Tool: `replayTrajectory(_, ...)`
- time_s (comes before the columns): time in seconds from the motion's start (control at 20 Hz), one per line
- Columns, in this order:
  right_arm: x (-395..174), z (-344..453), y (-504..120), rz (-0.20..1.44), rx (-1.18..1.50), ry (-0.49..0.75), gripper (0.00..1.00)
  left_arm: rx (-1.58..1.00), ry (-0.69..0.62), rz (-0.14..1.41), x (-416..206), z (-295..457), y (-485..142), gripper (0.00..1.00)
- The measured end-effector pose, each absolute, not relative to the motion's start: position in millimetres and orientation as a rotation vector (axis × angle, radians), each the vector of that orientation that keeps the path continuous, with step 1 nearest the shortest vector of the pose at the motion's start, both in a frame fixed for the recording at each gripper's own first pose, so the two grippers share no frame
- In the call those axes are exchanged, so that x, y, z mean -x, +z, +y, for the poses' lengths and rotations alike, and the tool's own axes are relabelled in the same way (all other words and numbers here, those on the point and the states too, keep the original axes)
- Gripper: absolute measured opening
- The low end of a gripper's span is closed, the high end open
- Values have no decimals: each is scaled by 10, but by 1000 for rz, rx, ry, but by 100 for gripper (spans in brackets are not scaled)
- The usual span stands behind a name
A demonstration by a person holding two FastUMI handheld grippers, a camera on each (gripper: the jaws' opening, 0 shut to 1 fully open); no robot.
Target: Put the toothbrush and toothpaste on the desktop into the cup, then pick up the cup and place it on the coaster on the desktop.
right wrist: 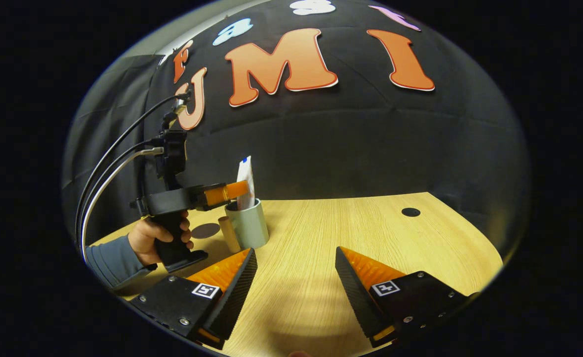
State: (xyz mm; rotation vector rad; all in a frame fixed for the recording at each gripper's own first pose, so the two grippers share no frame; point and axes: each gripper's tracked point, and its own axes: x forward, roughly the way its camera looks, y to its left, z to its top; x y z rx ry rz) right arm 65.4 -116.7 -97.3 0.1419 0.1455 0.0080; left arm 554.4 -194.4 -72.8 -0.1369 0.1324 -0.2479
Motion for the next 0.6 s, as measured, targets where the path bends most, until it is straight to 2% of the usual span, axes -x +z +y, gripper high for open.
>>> replayTrajectory(0.15,-650,-1106,-911,141,-138,0,95,136,-259,154,-5366,-1876,-672,28)
replayTrajectory(0.25,-644,-1035,-846,137,-123,3,95,144,-265,160,-5233,-1797,-642,44)
replayTrajectory(0.3,-636,-993,-810,138,-116,5,95,146,-267,169,-5160,-1763,-635,56)
replayTrajectory(0.35,-635,-937,-781,140,-109,11,95,143,-269,185,-5092,-1721,-655,59)
replayTrajectory(0.5,-680,-780,-709,157,-100,30,95,128,-266,212,-4829,-1547,-659,82)
replayTrajectory(0.6,-710,-675,-642,172,-100,43,95,112,-255,224,-4658,-1373,-630,90)
